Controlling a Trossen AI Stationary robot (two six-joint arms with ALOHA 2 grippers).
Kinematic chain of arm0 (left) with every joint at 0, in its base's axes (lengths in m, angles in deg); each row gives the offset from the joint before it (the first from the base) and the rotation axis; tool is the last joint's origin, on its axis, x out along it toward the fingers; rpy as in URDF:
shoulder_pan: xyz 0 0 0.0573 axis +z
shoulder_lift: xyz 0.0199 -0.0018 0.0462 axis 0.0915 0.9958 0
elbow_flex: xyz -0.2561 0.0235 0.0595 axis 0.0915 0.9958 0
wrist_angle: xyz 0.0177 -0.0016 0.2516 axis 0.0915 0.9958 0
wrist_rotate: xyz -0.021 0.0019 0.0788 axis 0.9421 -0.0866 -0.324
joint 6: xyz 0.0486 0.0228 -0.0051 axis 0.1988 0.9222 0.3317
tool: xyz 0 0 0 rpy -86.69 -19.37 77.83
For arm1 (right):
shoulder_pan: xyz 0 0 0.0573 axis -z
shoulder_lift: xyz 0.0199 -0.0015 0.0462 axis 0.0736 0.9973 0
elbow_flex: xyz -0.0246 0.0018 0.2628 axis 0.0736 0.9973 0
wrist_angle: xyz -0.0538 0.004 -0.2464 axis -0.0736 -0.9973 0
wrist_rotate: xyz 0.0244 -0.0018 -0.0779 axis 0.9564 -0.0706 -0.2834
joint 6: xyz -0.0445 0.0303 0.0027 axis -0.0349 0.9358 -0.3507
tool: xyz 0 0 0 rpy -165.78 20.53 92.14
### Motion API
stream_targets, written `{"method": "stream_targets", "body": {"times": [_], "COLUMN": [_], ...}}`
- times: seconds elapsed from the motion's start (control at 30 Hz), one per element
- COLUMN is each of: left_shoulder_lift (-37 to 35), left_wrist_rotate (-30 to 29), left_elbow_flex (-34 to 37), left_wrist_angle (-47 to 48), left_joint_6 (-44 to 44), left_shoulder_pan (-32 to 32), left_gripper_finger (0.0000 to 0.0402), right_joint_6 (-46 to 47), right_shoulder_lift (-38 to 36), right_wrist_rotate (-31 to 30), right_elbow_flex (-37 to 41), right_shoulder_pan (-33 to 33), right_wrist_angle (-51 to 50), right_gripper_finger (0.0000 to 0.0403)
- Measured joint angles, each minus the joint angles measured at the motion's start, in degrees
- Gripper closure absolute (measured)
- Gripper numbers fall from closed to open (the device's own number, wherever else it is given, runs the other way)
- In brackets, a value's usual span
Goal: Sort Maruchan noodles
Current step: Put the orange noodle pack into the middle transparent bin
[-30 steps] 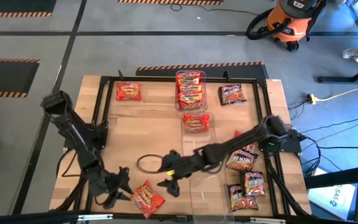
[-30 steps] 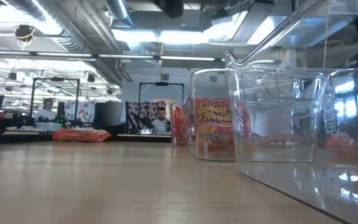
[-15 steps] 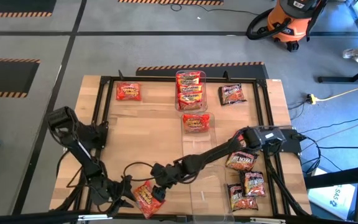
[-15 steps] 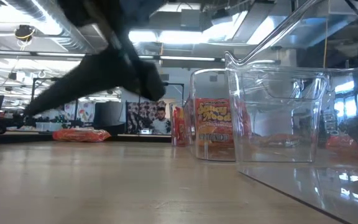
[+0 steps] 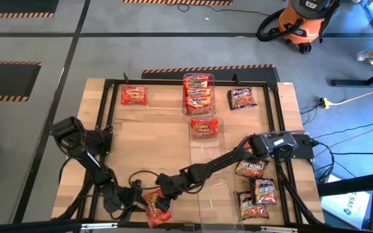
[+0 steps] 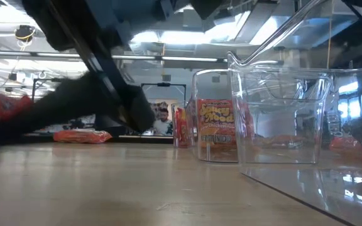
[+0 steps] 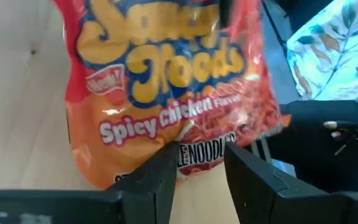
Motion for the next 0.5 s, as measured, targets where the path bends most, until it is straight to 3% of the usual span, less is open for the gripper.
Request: {"method": "stream_targets", "body": {"times": [0.23,0.5], "left_shoulder_lift": [0.02,0.11], "left_wrist_rotate": [-0.88,-1.33], "left_elbow_flex": [0.07,0.13], "left_wrist_angle": [-0.58,-1.63], "left_joint_6": [0.13,1.92], "left_shoulder_pan": [2.02,2.40], "left_gripper_finger": [0.0273,0.0273], "right_joint_6": [5.41,3.78], "right_shoulder_lift": [2.21,2.60], "right_wrist_rotate": [1.71,-0.77], "right_elbow_flex": [0.04,0.07], "right_shoulder_pan": [-0.65,-0.78], "right_wrist_angle": [1.30,4.88], "right_gripper_finger": [0.0123,0.0134]}}
